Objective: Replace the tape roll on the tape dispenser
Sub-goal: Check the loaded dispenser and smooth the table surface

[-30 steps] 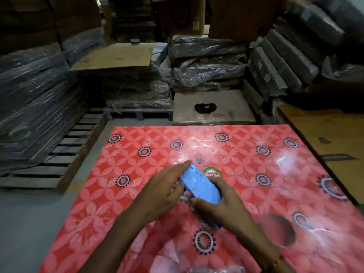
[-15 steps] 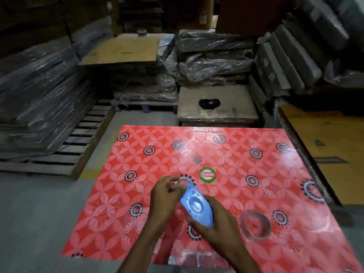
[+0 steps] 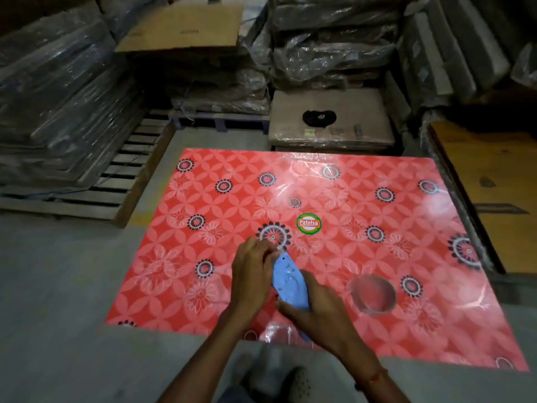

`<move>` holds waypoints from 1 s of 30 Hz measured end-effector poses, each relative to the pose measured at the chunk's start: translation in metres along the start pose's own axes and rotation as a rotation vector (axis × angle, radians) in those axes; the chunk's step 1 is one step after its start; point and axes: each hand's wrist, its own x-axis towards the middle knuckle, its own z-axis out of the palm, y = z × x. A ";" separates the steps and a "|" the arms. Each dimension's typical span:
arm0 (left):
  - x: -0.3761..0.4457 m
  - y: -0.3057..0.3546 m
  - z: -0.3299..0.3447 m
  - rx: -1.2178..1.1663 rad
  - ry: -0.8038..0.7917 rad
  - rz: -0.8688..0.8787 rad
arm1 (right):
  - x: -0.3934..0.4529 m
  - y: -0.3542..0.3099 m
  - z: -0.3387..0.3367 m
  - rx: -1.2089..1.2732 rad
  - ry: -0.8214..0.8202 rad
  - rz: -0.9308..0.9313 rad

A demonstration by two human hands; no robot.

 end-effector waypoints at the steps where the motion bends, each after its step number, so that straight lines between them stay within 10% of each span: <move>1: -0.001 -0.002 0.001 0.008 -0.015 0.031 | -0.002 0.002 0.002 0.000 0.013 0.009; 19: -0.072 -0.086 0.033 -0.214 -0.787 0.010 | -0.117 0.021 0.098 0.011 0.083 0.479; 30: -0.094 -0.093 0.071 -0.160 -0.876 -0.044 | -0.135 0.026 0.134 0.127 0.194 0.727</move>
